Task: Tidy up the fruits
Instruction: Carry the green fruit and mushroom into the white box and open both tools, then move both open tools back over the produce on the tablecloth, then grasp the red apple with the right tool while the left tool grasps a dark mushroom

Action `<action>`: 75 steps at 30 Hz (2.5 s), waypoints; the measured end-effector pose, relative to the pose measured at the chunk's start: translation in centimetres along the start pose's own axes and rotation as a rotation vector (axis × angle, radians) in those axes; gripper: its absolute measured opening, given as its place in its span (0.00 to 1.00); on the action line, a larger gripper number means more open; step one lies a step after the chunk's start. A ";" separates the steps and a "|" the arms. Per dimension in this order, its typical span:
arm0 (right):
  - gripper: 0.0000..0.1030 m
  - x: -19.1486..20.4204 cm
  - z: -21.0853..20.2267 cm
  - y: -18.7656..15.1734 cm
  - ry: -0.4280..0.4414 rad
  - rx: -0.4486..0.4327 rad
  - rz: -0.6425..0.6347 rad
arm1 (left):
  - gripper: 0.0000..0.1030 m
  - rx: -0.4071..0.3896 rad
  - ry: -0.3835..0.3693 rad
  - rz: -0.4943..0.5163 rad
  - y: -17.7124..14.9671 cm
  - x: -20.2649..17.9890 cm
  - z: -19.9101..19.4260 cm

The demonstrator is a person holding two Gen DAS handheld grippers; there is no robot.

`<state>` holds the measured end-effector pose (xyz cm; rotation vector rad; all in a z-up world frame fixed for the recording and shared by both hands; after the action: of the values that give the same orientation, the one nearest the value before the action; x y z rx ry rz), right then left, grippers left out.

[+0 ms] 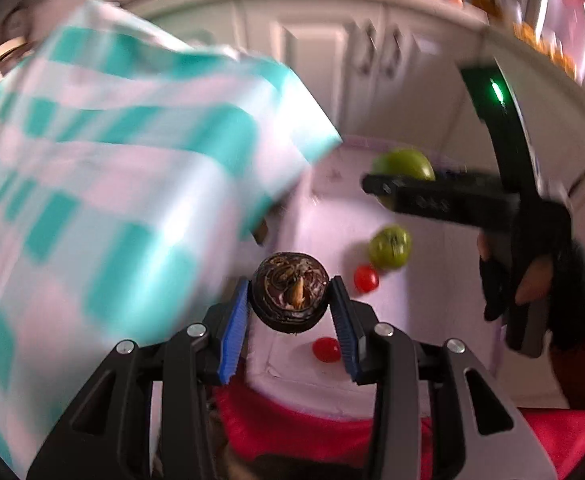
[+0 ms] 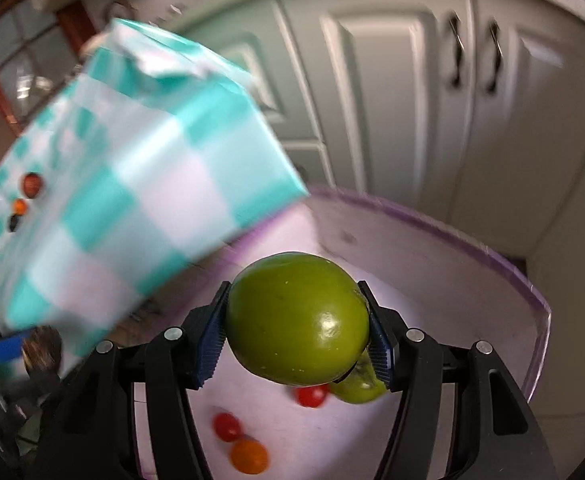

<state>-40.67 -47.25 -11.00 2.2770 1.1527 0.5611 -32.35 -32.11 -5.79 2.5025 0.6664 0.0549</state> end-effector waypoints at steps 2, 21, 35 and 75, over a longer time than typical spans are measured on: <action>0.59 -0.9 2.7 -0.3 -0.002 0.076 0.021 | 0.39 0.071 0.011 0.065 -0.3 -1.7 3.3; 0.59 -1.0 14.2 -0.5 -0.038 0.329 -0.068 | 0.40 0.376 0.037 0.074 -2.0 -2.3 16.4; 0.69 -1.0 8.4 1.1 -0.053 0.181 0.011 | 0.75 0.136 -0.092 0.127 -1.9 -3.3 8.8; 0.86 46.6 7.2 20.7 0.385 -0.138 -0.459 | 0.98 -0.655 0.498 -1.332 -2.9 55.4 -17.1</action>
<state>1.78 -21.08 2.02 1.7453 1.6991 0.8798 11.97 4.57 1.92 1.0647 1.9727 0.3320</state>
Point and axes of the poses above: each gripper's, at about its wrist camera, not at the fingertips, and z roughly the way its jaws point, x to its left, y to its top, the point moved 2 cm from there along z, roughly the way its jaws point, and after that the axes turned 15 degrees about -z, right-handed, at the moved point
